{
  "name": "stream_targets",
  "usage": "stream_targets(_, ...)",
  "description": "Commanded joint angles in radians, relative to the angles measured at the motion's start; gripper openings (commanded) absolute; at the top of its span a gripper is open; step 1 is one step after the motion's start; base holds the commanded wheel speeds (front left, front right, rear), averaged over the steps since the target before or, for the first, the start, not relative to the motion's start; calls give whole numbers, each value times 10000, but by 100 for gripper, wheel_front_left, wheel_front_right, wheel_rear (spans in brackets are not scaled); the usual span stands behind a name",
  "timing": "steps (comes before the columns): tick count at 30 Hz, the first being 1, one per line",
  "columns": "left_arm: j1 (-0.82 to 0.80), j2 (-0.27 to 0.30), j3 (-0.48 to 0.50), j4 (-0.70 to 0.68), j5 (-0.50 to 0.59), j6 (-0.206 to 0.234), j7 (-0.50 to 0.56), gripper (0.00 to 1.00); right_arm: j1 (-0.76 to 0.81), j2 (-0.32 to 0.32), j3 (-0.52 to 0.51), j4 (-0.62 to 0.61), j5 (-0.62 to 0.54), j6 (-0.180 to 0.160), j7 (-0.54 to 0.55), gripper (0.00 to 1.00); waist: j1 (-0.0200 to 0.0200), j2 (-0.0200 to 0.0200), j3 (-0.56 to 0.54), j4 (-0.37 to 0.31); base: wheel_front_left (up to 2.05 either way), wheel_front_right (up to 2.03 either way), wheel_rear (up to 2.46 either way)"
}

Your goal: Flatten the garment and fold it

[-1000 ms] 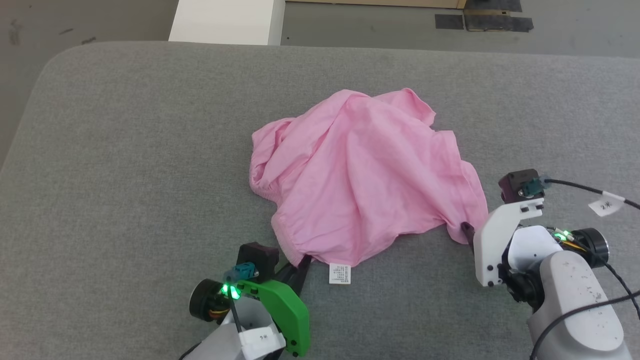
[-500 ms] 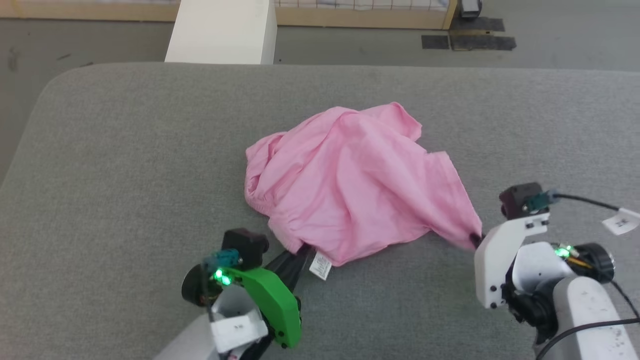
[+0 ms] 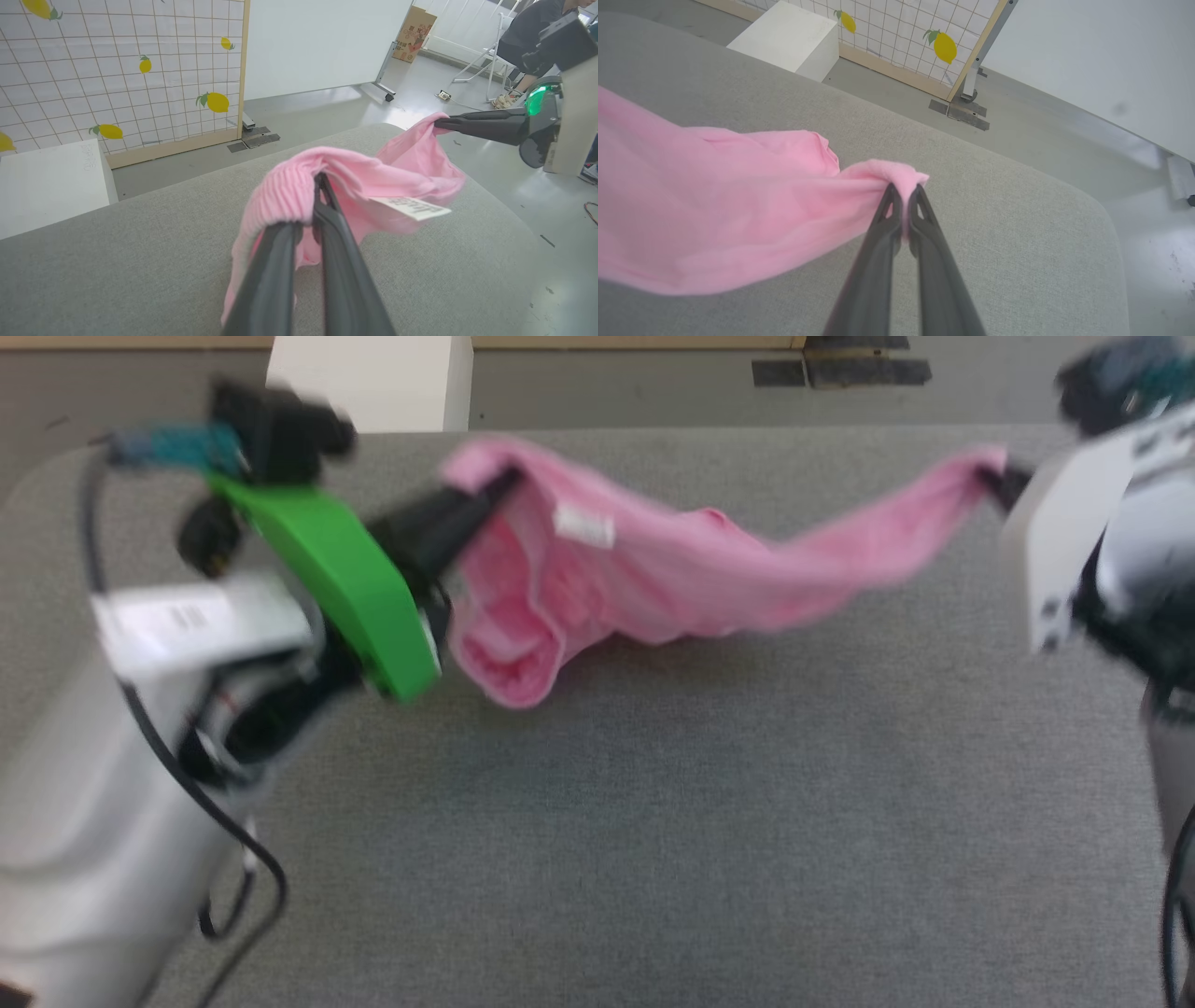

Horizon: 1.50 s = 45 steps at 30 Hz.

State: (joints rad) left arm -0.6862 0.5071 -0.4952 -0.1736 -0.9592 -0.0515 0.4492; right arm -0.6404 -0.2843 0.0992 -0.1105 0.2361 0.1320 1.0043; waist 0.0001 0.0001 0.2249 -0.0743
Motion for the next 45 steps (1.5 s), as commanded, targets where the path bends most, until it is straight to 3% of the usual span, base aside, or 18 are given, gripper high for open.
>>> stream_targets(1, -744, -3, 229, 273, -175, 62, 181, 0, -825, -114, 105, 281, 15, -13, -49, 0, -1, -1, 797, -55, 0, 0, 0)
stream_targets(8, -3861, -401, 937, 2149, -32, 492, 483, 0, -4373, -2, 242, 2265, -716, -13, -1172, 0, -1, -1, 2154, -270, 0, 0, 0)
stream_targets(14, -5877, -904, 1495, 3664, 507, 753, -601, 0, -6488, 480, -373, 3568, -1686, -13, -3069, 0, -1, -1, 2962, -382, 0, 0, 0)
stream_targets(20, -6653, -1285, 1892, 4680, 597, 409, -1896, 0, -7250, 718, -828, 4465, -2205, -13, -4816, 0, -1, -1, 3087, -390, 0, 0, 0)
stream_targets(24, -6459, -1243, 1909, 5083, 812, 137, -2593, 0, -7198, 683, -1024, 4828, -2331, -13, -5560, 0, -1, -1, 2890, -350, 0, 0, 0)
stream_targets(28, -5669, -1302, 1633, 5433, 726, -121, -2615, 0, -6565, 744, -792, 5240, -2186, -13, -5599, 0, -1, -1, 2501, -272, 0, 0, 0)
stream_targets(34, -3062, -937, 489, 5142, 429, -519, -1535, 0, -4109, 472, 515, 5076, -954, -13, -4542, 0, -1, -1, 1560, -152, 0, 0, 0)
stream_targets(39, -517, -271, -267, 4054, 106, -578, -767, 0, -1411, -357, 1402, 3470, 356, -13, -3300, 0, -1, -1, 696, -43, 0, 0, 0)
stream_targets(45, 2455, 477, -722, 2315, -348, 72, -267, 0, 2290, -944, 1032, 990, 1277, -13, -1615, 0, -1, -1, -169, 23, 0, 0, 0)
